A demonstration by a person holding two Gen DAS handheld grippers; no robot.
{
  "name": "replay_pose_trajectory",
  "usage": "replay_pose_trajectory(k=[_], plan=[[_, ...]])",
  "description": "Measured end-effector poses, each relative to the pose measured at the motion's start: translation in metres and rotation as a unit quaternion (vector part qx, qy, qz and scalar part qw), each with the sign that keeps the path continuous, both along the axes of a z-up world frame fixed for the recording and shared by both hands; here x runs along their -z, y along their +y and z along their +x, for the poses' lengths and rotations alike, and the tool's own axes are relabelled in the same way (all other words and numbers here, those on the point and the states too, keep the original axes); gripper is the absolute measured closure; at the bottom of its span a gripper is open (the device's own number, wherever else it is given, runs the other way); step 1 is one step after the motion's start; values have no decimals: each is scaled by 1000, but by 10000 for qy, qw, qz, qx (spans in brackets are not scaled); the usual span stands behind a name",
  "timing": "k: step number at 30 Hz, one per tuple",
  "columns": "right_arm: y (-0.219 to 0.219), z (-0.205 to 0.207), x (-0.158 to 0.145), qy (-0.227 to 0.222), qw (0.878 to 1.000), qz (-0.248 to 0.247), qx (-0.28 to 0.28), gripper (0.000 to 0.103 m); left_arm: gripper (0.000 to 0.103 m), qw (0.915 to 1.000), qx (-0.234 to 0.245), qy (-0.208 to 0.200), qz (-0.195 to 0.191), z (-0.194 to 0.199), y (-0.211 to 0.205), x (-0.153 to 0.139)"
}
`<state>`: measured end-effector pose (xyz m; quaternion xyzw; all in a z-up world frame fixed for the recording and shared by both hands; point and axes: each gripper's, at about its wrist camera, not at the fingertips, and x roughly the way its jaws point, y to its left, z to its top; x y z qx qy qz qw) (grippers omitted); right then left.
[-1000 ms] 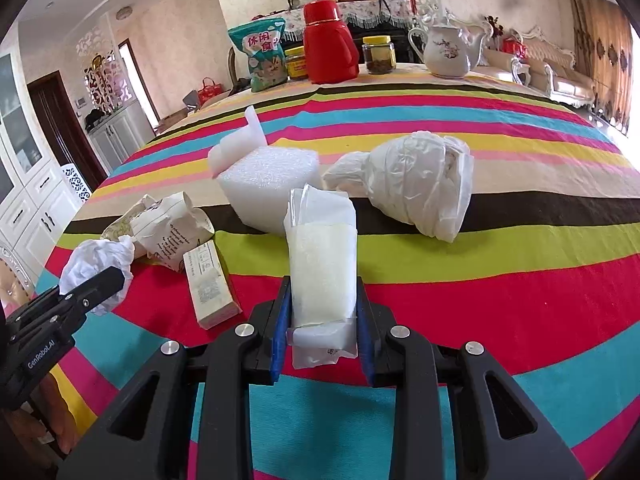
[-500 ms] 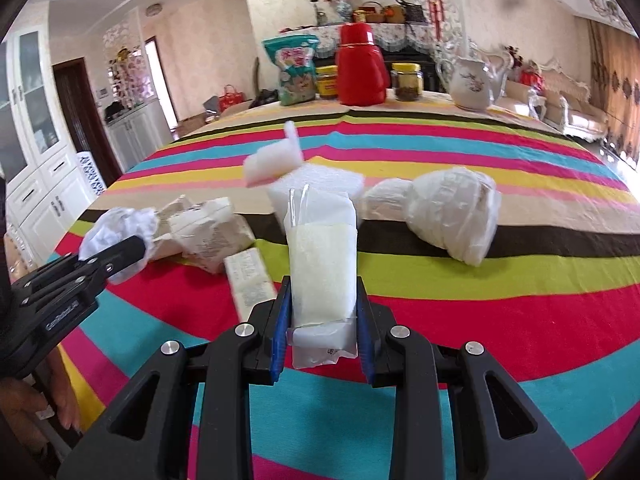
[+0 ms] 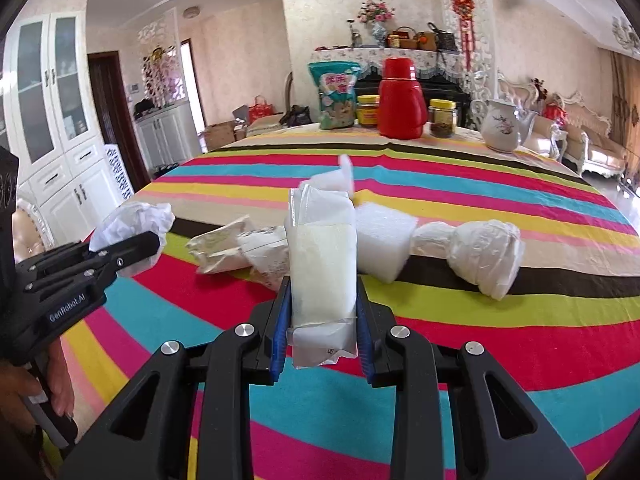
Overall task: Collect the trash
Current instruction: 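Carry the tissue and paper packet to the wastebasket and release them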
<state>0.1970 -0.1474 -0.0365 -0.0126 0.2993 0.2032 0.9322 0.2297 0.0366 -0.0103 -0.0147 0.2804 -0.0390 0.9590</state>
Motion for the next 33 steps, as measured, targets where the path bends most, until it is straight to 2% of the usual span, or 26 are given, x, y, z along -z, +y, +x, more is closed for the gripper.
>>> replay_pose_trajectory(k=[8,17,25,33], plan=[[52,-32,-7,-57,9970,-229,-736,75,85,9998,-166,-75,-127,-42,44,-5],[123,-61,-12,-138,9880,-324,-1505,75,85,9981,-576,-179,-83,-100,107,-11],[199,-84,-17,-151,9731,-386,-2267,75,85,9928,-1163,-289,-37,-162,175,-16],[280,-115,-15,-129,9522,-345,-3031,75,85,9813,-1905,-256,53,-227,242,-10]])
